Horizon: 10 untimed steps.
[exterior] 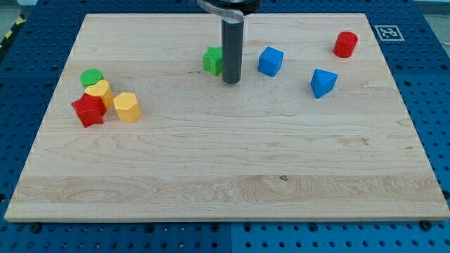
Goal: Move green star towards center left
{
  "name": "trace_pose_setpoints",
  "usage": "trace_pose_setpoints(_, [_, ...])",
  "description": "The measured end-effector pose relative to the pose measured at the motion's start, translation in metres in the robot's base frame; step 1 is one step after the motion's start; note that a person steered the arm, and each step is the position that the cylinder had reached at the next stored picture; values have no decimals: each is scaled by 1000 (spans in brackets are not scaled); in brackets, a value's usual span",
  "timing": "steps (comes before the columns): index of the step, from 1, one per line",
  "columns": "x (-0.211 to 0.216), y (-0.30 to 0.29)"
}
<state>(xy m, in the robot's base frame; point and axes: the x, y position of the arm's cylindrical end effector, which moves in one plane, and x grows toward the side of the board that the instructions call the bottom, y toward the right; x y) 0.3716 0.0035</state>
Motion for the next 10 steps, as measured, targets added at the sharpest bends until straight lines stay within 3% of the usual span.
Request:
trace_pose_setpoints(2, [-14,7])
trace_pose_setpoints(4, [-56,8])
trace_pose_setpoints(6, [-22,-135])
trace_pose_setpoints(7, [-24,-130])
trace_pose_setpoints(9, [-28,-33])
trace_pose_setpoints(10, [1,-30])
